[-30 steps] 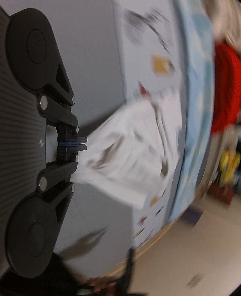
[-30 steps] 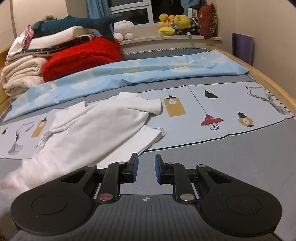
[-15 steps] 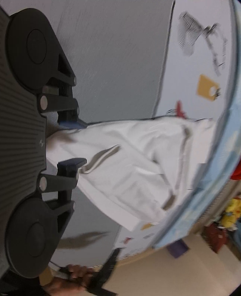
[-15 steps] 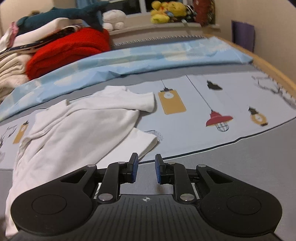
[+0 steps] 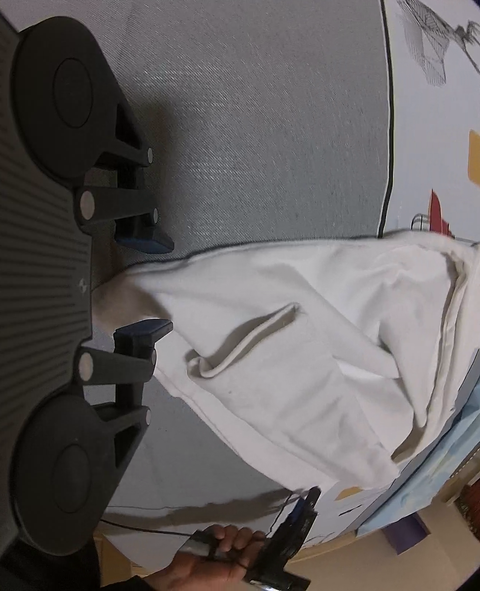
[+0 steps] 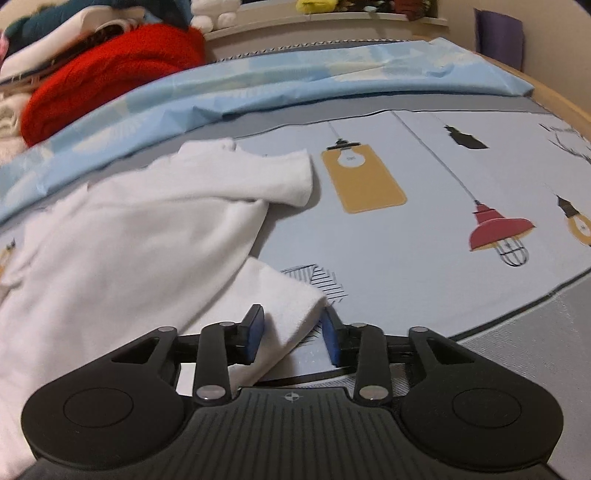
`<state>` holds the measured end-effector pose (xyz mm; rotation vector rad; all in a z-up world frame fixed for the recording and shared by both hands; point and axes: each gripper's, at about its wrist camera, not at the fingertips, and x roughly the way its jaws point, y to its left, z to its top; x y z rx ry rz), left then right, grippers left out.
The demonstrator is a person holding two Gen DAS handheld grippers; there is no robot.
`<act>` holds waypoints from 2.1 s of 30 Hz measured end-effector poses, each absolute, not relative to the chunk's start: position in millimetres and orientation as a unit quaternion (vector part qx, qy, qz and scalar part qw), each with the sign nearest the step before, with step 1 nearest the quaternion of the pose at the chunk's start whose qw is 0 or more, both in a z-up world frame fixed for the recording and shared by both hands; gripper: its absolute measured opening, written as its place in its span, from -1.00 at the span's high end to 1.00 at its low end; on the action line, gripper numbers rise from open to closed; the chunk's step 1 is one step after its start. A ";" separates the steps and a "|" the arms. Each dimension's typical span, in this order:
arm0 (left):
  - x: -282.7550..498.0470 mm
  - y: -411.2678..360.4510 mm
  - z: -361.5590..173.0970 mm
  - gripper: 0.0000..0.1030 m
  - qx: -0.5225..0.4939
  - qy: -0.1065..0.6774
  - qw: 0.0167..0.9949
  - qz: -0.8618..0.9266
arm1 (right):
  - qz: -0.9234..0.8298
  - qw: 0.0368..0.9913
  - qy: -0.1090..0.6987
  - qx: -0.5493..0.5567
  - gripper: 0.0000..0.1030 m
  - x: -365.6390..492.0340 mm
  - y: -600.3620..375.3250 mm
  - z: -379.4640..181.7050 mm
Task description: Fold small clothes
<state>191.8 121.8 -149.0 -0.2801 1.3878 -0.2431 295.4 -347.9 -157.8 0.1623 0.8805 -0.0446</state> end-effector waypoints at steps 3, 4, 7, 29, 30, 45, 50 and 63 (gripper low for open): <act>195.3 117.0 -153.3 0.66 -0.107 0.638 0.754 -0.111 | -0.010 0.907 0.417 0.067 0.89 293.1 -341.8 -153.8; 195.8 116.8 -153.7 0.85 -0.105 0.638 0.755 -0.111 | -0.014 0.908 0.414 0.067 0.90 290.5 -341.6 -147.7; 196.4 120.6 -145.3 0.90 -0.110 0.624 0.766 -0.109 | -0.019 0.910 0.407 0.072 0.90 276.5 -344.5 -119.1; 90.8 123.4 -103.4 0.88 0.018 0.640 0.749 -0.171 | 0.119 0.755 0.641 -0.067 0.85 51.3 -349.0 -89.6; 88.4 122.0 -101.5 0.88 0.023 0.638 0.751 -0.171 | 0.105 0.768 0.628 -0.071 0.81 50.5 -351.3 -86.4; 126.5 121.5 -48.3 0.45 -0.071 0.542 0.832 -0.094 | 0.113 0.824 0.550 0.075 0.19 108.9 -315.0 -74.1; 144.7 98.7 -47.4 0.45 -0.068 0.527 0.842 -0.096 | 0.139 0.775 0.607 0.106 0.19 125.6 -277.4 -115.1; 209.2 50.8 -61.2 0.45 0.001 0.517 0.851 -0.094 | 0.111 0.801 0.565 0.165 0.98 165.4 -352.4 -89.8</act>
